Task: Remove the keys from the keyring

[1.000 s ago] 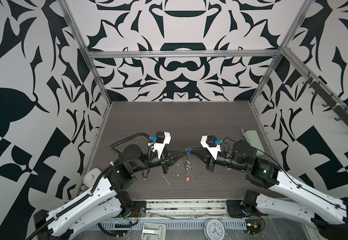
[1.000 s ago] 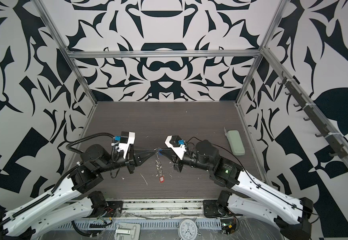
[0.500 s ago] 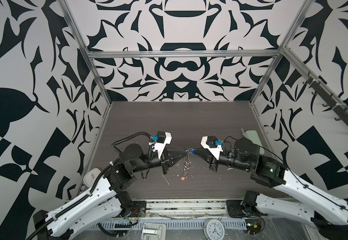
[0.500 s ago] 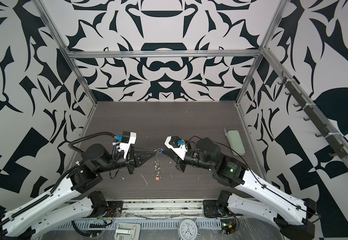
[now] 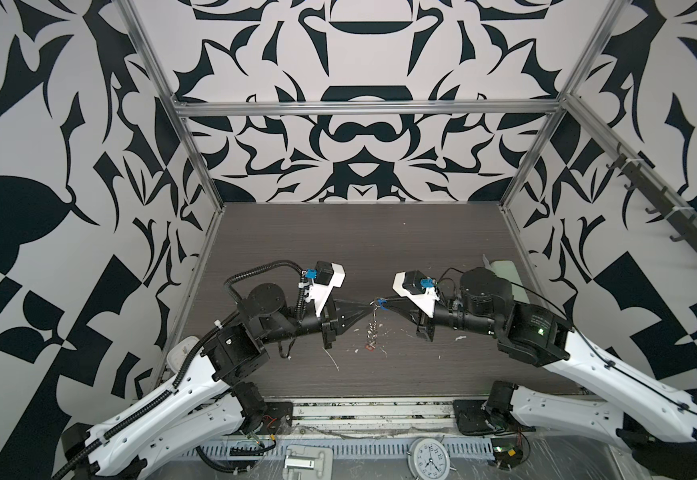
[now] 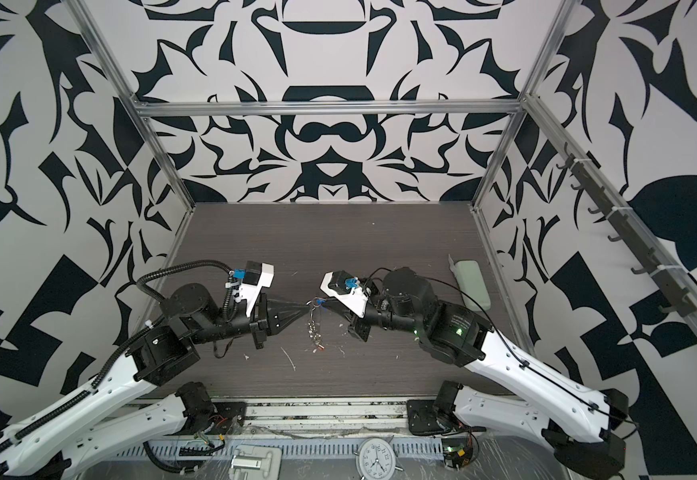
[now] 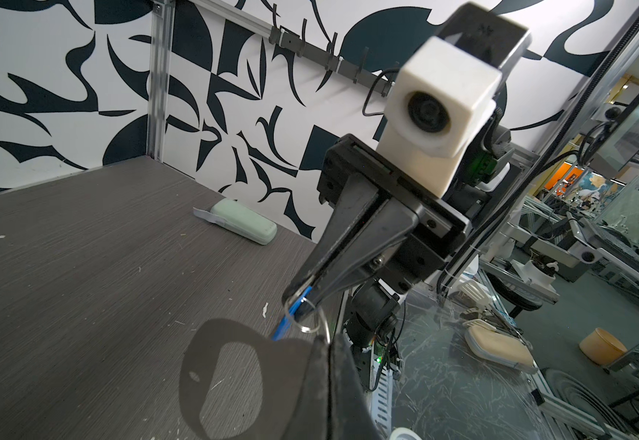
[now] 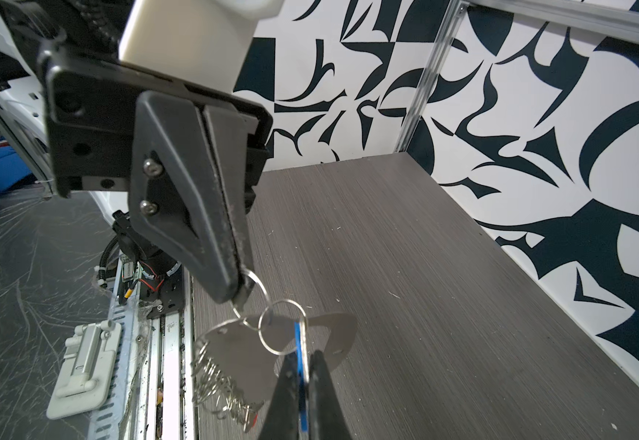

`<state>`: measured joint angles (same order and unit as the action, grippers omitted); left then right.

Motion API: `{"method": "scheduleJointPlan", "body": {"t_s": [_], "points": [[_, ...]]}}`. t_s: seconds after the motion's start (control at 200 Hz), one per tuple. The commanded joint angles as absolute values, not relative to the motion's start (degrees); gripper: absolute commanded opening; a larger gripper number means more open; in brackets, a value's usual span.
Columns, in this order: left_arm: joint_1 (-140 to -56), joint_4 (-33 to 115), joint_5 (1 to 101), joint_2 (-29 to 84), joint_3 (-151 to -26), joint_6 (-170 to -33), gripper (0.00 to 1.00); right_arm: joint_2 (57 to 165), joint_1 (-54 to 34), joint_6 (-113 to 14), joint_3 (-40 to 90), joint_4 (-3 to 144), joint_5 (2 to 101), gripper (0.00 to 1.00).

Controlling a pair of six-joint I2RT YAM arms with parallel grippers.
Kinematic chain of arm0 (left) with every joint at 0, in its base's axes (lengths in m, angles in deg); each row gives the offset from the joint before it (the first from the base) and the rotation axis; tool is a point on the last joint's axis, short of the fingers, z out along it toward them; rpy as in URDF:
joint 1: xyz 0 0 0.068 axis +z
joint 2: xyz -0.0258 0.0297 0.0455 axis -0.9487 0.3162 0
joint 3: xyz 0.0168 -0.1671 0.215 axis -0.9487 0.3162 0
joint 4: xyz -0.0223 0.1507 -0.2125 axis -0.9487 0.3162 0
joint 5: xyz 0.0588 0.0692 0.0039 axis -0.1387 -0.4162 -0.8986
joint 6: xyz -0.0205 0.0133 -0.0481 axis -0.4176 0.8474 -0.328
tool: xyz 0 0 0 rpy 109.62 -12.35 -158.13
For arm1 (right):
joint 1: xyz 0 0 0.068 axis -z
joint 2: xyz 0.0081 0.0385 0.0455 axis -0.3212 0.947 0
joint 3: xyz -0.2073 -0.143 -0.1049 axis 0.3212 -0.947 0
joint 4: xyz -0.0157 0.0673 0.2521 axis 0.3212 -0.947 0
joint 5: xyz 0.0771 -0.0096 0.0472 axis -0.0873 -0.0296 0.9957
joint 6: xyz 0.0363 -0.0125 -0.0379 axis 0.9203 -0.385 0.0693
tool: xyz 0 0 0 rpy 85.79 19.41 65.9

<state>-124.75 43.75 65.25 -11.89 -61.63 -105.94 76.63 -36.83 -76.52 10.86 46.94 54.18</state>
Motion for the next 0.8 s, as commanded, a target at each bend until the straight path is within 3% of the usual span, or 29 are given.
{"method": "scheduleJointPlan", "body": {"t_s": [0.0,0.795], "points": [[-125.75,43.61,74.69,-14.04,-61.83,-106.28,0.00,76.64,-35.25,-76.46,12.16,53.65,46.42,0.00],[-125.75,42.14,80.41,-13.99,-61.21,-110.27,0.00,78.71,-35.27,-81.35,14.30,56.44,42.05,0.00]]}}
